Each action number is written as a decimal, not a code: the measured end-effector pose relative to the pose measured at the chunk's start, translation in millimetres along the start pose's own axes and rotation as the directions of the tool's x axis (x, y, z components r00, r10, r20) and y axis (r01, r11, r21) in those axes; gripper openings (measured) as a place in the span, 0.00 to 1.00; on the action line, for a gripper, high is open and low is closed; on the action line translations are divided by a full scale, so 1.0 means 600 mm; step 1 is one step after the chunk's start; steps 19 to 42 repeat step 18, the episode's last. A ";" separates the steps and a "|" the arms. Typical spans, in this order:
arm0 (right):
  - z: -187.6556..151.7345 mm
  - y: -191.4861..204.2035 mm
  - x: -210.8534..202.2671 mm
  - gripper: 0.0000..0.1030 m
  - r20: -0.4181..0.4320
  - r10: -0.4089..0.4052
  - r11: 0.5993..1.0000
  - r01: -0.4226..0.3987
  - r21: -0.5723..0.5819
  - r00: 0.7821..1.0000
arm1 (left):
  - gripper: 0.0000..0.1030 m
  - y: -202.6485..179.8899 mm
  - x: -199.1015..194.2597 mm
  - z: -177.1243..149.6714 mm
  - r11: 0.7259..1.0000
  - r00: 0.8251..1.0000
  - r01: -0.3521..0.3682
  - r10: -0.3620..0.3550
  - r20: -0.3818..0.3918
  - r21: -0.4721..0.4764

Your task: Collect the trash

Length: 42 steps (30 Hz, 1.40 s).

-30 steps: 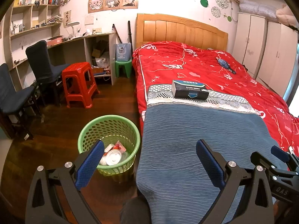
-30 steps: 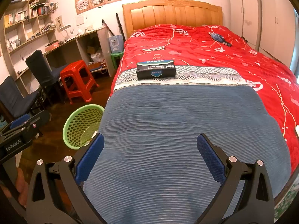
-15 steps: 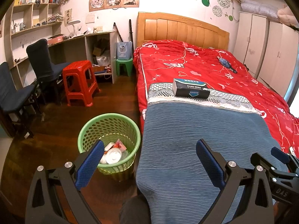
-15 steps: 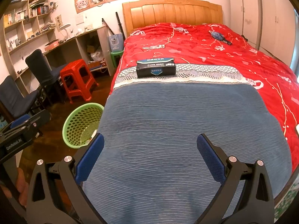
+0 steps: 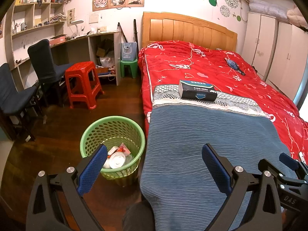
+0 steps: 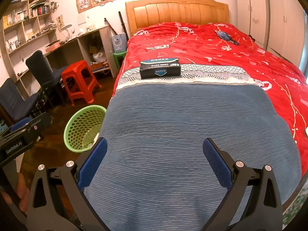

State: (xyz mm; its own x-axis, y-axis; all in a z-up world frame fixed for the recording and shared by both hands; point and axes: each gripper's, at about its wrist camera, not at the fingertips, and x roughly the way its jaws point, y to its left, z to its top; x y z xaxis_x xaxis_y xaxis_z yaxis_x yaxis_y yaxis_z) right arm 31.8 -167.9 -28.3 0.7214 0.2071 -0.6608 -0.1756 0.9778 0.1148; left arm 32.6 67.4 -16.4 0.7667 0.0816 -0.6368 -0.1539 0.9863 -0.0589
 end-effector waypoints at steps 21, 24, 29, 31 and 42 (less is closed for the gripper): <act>-0.004 0.000 0.003 0.95 -0.003 0.000 1.000 0.000 0.001 1.000 | 0.92 -0.005 0.002 -0.006 1.000 1.000 0.006 -0.006 0.002 -0.005; -0.004 0.000 0.003 0.95 -0.003 0.000 1.000 0.000 0.001 1.000 | 0.92 -0.005 0.002 -0.006 1.000 1.000 0.006 -0.006 0.002 -0.005; -0.004 0.000 0.003 0.95 -0.003 0.000 1.000 0.000 0.001 1.000 | 0.92 -0.005 0.002 -0.006 1.000 1.000 0.006 -0.006 0.002 -0.005; -0.004 0.000 0.003 0.95 -0.003 0.000 1.000 0.000 0.001 1.000 | 0.92 -0.005 0.002 -0.006 1.000 1.000 0.006 -0.006 0.002 -0.005; -0.004 0.000 0.003 0.95 -0.003 0.000 1.000 0.000 0.001 1.000 | 0.92 -0.005 0.002 -0.006 1.000 1.000 0.006 -0.006 0.002 -0.005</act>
